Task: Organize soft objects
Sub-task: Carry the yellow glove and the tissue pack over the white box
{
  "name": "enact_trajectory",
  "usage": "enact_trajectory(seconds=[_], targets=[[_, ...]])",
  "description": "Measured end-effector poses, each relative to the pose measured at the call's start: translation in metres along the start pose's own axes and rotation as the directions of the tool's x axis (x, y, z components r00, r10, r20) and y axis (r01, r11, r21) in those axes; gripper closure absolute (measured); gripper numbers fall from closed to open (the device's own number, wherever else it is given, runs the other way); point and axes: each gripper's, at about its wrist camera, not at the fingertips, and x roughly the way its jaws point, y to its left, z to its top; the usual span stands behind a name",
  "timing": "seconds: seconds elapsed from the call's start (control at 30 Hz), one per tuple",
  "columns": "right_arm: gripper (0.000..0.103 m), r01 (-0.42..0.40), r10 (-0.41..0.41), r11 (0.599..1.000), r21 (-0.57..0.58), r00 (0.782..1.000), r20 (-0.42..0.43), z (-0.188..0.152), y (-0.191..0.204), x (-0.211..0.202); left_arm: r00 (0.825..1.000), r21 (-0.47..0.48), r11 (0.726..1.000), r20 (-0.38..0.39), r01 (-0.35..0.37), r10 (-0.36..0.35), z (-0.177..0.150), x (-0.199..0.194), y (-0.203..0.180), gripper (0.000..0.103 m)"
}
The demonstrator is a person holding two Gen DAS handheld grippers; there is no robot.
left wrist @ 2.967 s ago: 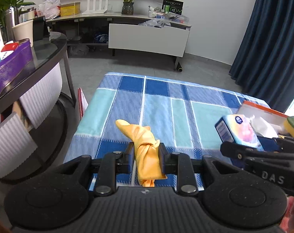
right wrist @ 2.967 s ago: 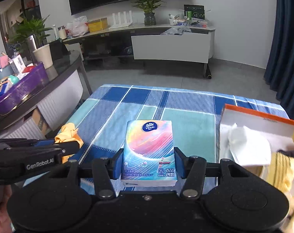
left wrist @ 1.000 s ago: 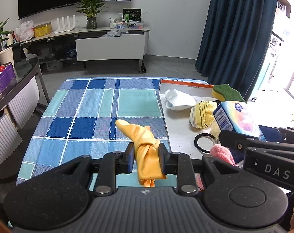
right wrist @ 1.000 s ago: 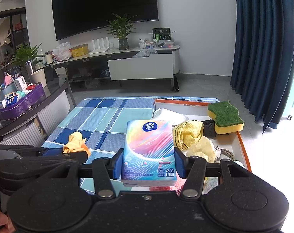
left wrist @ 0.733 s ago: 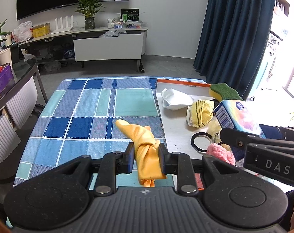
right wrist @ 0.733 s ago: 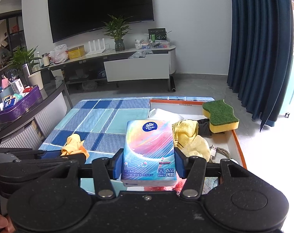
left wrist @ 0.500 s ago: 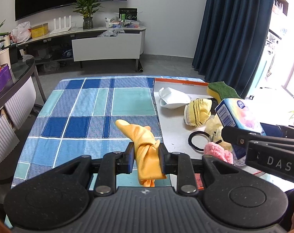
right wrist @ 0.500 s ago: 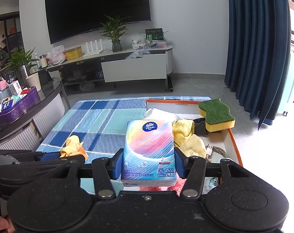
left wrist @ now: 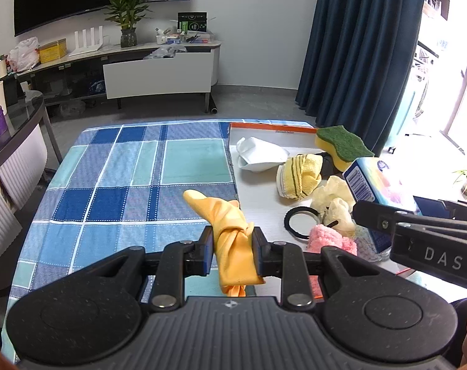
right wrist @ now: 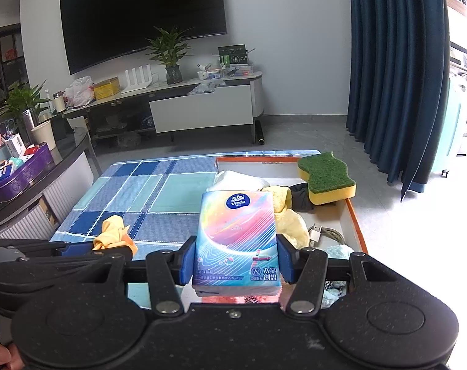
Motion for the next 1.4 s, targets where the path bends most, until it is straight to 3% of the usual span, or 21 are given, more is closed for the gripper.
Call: enact_trajectory(seconds=[0.8,1.4], targets=[[0.039,0.089,-0.09,0.994,0.071,0.996,0.01,-0.001,-0.051,-0.007,0.997,0.059,0.995,0.006,0.083,-0.083,0.017,0.015,-0.044,0.076],[0.039,0.111,-0.111,0.99,0.084,0.994,-0.003,-0.002,-0.064,0.004,0.993,0.083,0.989,-0.015,0.118,-0.117,0.021,0.033,-0.061,0.076]])
